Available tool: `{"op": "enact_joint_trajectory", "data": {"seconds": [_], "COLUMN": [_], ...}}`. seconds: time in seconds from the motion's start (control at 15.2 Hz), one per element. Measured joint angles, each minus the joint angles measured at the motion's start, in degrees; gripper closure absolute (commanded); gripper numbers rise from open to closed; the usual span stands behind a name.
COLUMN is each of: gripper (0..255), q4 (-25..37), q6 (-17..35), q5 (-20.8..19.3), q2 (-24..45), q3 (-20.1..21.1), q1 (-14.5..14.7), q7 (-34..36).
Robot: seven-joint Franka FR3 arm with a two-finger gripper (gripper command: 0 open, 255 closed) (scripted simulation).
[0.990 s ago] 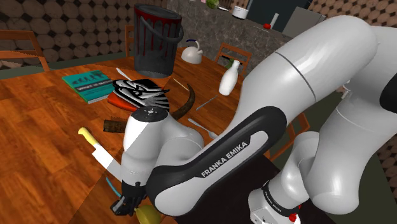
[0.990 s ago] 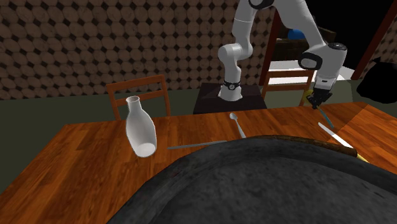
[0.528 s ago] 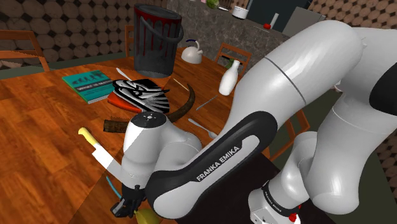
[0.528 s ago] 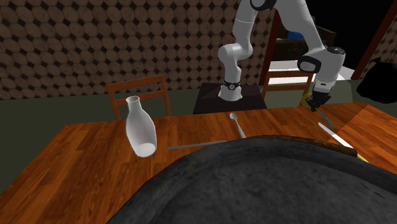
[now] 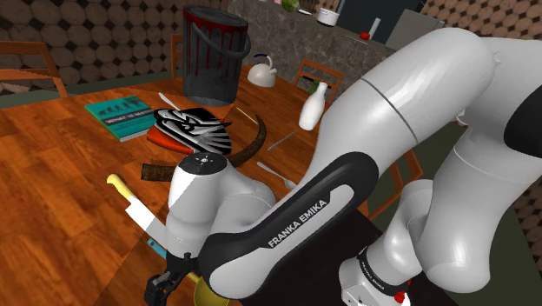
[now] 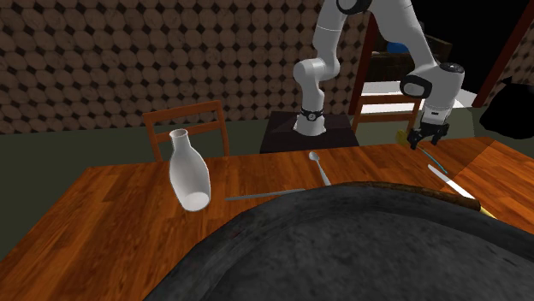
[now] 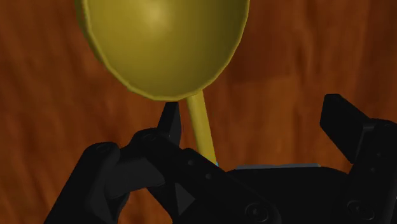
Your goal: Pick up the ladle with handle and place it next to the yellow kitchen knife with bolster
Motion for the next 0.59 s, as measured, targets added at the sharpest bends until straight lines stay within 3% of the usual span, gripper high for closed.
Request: {"op": "enact_joint_trajectory", "data": {"seconds": [0.33, 0.59], "gripper": [0, 0], "q4": [0.3, 0.3], "q6": [-6.3, -7.1], "q5": [1.6, 1.8], "q2": [-6.1, -6.8], "q3": [0.2, 0.2], "q1": [-1.4, -1.5], "q7": [-1.1, -1.3]}}
